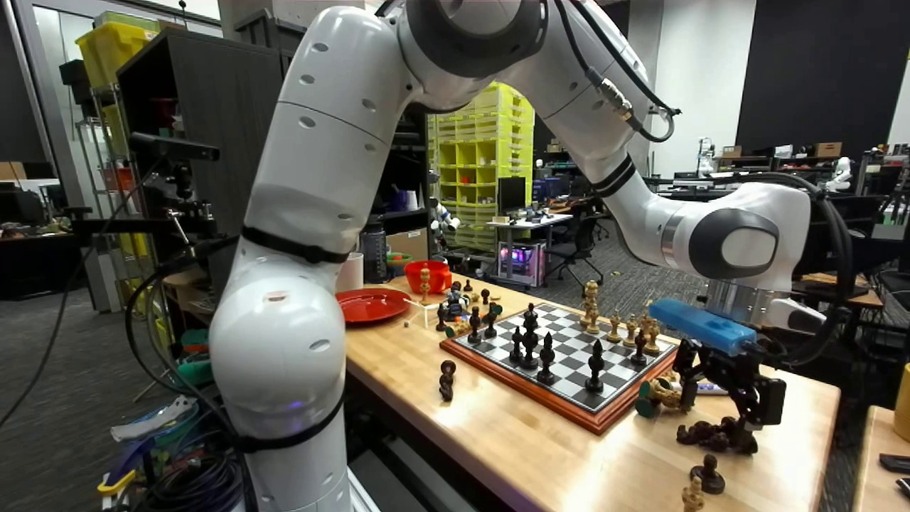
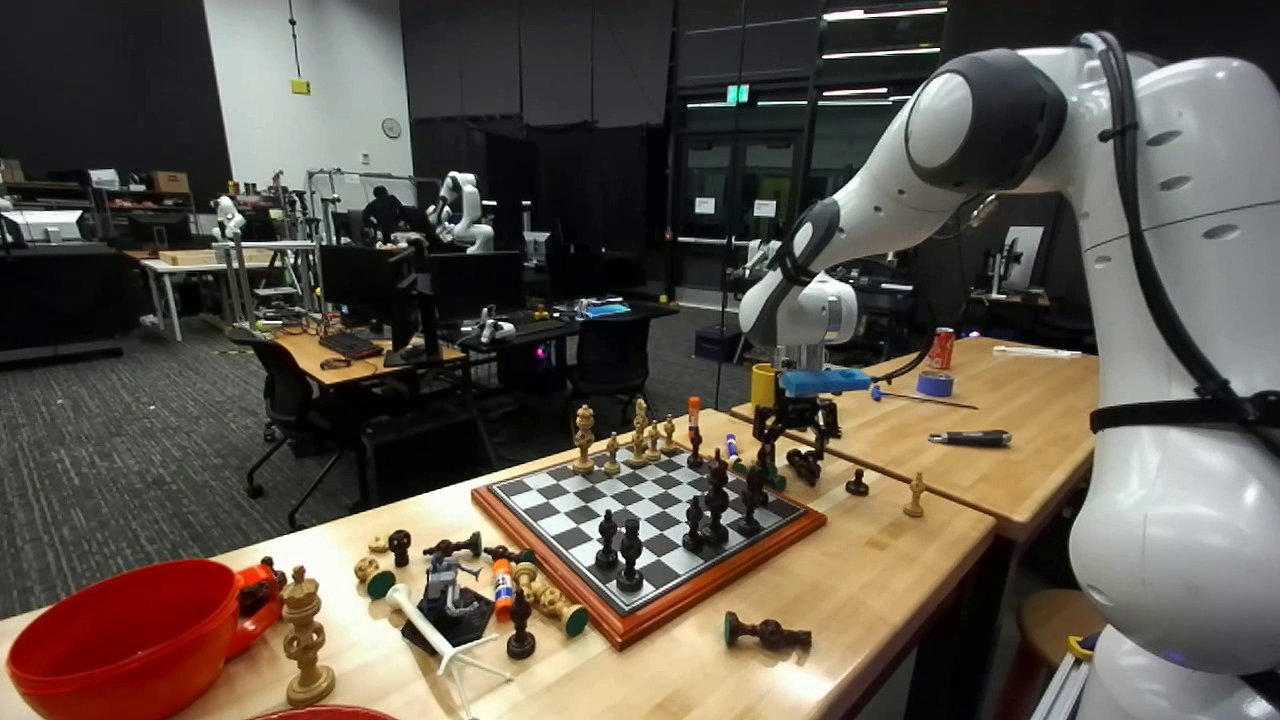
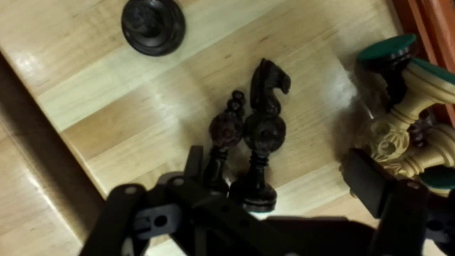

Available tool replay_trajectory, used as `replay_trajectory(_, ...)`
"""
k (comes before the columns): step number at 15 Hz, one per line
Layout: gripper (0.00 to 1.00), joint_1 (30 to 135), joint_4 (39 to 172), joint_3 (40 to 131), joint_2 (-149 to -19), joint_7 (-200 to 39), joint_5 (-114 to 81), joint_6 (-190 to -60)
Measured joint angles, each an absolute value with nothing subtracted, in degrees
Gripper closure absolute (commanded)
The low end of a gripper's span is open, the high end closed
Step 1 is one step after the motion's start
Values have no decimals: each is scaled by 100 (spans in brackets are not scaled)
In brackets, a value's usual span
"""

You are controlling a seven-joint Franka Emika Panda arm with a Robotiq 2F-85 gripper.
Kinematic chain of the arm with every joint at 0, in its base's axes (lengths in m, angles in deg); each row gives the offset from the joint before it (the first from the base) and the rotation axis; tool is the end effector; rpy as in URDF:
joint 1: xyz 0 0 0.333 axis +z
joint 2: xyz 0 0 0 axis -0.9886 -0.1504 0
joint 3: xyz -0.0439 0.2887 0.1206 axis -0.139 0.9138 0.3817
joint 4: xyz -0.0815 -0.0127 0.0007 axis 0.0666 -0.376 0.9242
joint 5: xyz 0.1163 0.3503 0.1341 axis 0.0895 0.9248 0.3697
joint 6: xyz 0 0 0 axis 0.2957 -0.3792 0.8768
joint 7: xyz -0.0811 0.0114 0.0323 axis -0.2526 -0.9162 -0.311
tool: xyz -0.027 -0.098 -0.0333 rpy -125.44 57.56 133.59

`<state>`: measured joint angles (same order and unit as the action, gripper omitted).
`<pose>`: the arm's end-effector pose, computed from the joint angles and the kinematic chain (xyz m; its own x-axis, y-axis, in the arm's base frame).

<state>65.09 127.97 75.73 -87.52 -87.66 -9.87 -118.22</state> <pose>0.5153 -0.2910 0.2791 0.8651 -0.4906 -0.1045 -0.4901 -0.8711 0.0323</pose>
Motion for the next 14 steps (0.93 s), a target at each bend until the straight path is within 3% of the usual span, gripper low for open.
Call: replay_trajectory(14, 0, 7091, 14517, 7701, -6674, -7623, -3677, -12521)
